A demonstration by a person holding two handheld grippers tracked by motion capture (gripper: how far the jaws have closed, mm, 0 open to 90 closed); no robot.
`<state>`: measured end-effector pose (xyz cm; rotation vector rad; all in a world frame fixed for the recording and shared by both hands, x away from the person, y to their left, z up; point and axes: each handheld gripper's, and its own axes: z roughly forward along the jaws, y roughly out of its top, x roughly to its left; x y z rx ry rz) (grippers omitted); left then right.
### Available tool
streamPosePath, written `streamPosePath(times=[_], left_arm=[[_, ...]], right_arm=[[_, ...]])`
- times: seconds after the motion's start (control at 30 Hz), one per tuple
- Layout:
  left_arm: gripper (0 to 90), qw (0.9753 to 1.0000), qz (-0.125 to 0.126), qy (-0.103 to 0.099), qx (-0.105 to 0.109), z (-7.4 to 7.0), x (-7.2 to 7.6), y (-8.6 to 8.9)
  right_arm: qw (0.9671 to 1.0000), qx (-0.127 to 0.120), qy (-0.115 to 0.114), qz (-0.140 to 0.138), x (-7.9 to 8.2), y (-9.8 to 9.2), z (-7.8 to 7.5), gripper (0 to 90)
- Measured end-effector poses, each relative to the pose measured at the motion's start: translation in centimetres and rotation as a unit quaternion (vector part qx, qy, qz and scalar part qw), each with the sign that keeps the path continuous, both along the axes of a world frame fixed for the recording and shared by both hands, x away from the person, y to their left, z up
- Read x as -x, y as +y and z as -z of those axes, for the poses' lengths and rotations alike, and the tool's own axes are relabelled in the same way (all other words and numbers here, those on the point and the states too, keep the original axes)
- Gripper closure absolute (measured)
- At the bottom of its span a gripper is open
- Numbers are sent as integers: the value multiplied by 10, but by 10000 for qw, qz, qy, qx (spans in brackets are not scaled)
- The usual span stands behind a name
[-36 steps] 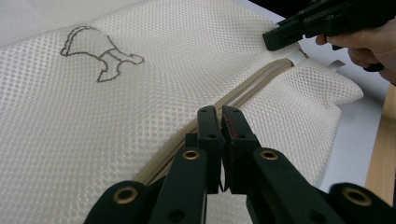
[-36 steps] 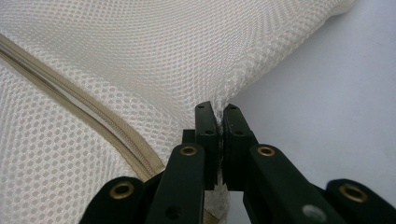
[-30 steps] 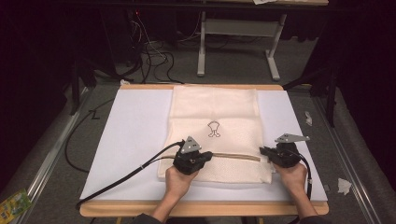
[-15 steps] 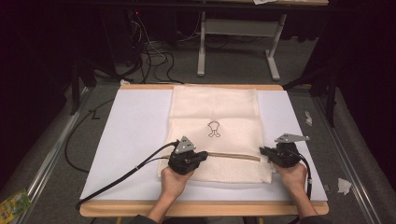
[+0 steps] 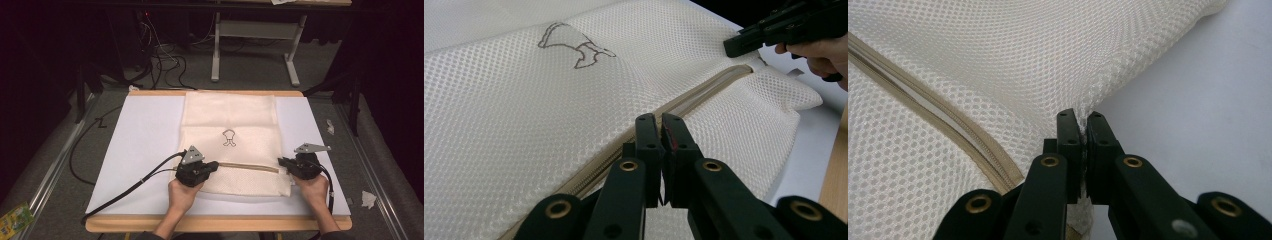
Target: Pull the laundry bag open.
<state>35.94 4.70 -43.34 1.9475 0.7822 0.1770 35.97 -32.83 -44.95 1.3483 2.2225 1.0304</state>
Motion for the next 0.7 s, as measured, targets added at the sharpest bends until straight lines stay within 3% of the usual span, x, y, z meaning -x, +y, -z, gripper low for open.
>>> streamPosePath(times=[0.7], left_arm=[[874, 9999, -143, -27, 20, -2, 0, 15]], right_arm=[[10000, -9, -49, 32, 0, 1, -1, 881]])
